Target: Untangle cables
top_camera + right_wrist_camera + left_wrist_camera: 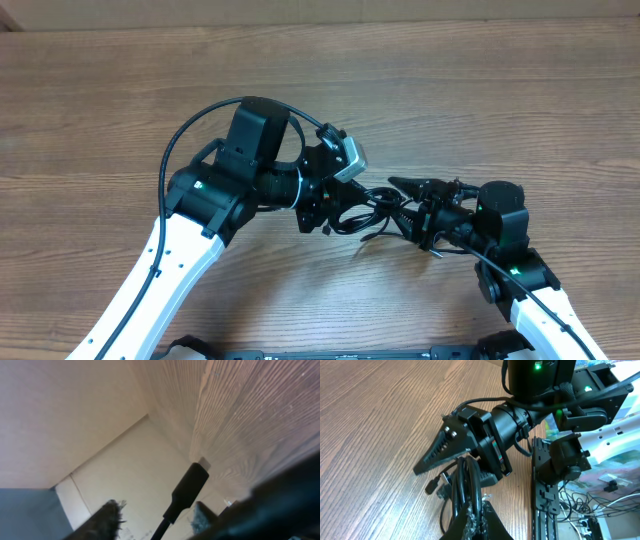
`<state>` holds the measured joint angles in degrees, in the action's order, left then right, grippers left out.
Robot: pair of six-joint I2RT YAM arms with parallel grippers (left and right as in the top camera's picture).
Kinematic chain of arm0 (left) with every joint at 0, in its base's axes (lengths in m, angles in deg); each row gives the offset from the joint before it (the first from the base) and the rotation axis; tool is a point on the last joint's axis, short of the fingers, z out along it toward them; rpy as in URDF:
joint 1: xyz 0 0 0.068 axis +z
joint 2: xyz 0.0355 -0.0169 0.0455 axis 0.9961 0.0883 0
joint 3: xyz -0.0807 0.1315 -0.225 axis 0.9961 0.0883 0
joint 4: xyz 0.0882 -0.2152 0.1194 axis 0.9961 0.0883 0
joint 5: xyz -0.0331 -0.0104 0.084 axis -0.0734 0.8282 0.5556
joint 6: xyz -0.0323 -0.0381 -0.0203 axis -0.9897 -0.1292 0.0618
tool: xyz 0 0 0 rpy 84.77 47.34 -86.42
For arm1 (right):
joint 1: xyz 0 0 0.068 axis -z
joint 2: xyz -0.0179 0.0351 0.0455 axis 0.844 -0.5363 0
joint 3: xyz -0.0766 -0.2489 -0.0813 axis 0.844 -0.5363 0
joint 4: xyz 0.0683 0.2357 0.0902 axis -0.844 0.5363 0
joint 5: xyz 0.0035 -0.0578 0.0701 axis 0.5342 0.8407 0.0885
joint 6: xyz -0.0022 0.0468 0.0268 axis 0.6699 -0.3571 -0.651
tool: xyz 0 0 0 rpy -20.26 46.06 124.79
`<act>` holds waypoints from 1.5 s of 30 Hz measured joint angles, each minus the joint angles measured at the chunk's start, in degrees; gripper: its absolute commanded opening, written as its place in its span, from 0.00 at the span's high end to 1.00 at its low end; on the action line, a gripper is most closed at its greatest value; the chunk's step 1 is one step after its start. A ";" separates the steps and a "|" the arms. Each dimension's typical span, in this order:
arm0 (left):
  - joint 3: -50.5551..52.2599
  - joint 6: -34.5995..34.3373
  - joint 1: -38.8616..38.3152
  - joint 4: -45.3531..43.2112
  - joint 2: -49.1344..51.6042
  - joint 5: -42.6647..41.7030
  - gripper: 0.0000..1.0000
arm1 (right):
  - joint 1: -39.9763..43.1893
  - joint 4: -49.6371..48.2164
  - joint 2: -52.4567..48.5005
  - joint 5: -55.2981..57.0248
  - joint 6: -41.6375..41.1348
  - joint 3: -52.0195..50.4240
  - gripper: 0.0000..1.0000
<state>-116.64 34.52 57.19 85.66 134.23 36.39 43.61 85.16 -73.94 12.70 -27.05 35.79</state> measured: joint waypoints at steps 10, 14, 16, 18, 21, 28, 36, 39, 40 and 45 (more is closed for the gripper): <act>0.00 -0.94 0.00 0.20 0.02 1.31 0.96 | 0.07 -3.30 -0.04 1.20 12.07 0.00 0.96; 0.00 -5.86 -0.02 1.14 0.00 7.54 0.96 | 0.04 -3.30 -0.04 2.23 23.17 0.00 0.96; 0.00 -9.29 -0.02 1.95 0.02 11.80 0.96 | 0.04 -3.30 0.04 2.38 26.82 0.00 0.96; 0.00 -13.22 -0.02 2.38 0.00 16.04 0.96 | 0.04 -3.28 0.59 2.45 29.77 0.00 0.96; 0.00 -17.92 -0.02 2.58 0.00 20.50 0.96 | 0.04 -3.30 2.49 2.54 32.57 0.00 0.96; 0.00 -25.05 0.00 2.36 0.00 24.35 0.96 | -0.17 -3.30 9.22 -0.24 35.15 0.00 0.96; 0.00 -33.14 0.00 1.01 0.00 25.64 0.96 | -9.57 -4.85 9.99 -0.92 35.50 0.00 0.96; 0.00 -34.51 0.00 1.01 0.02 25.57 0.96 | -14.67 -5.38 9.97 1.57 35.60 0.00 0.96; 0.00 -34.71 0.00 0.96 0.00 25.42 0.96 | -16.28 -5.53 9.77 3.02 35.56 0.00 0.96; 0.00 -35.43 -0.02 0.13 0.00 22.84 0.96 | -22.45 -7.34 6.95 9.90 35.08 0.00 0.96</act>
<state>-116.64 -0.91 57.16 85.79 134.23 59.23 21.16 77.81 -66.99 22.60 8.03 35.79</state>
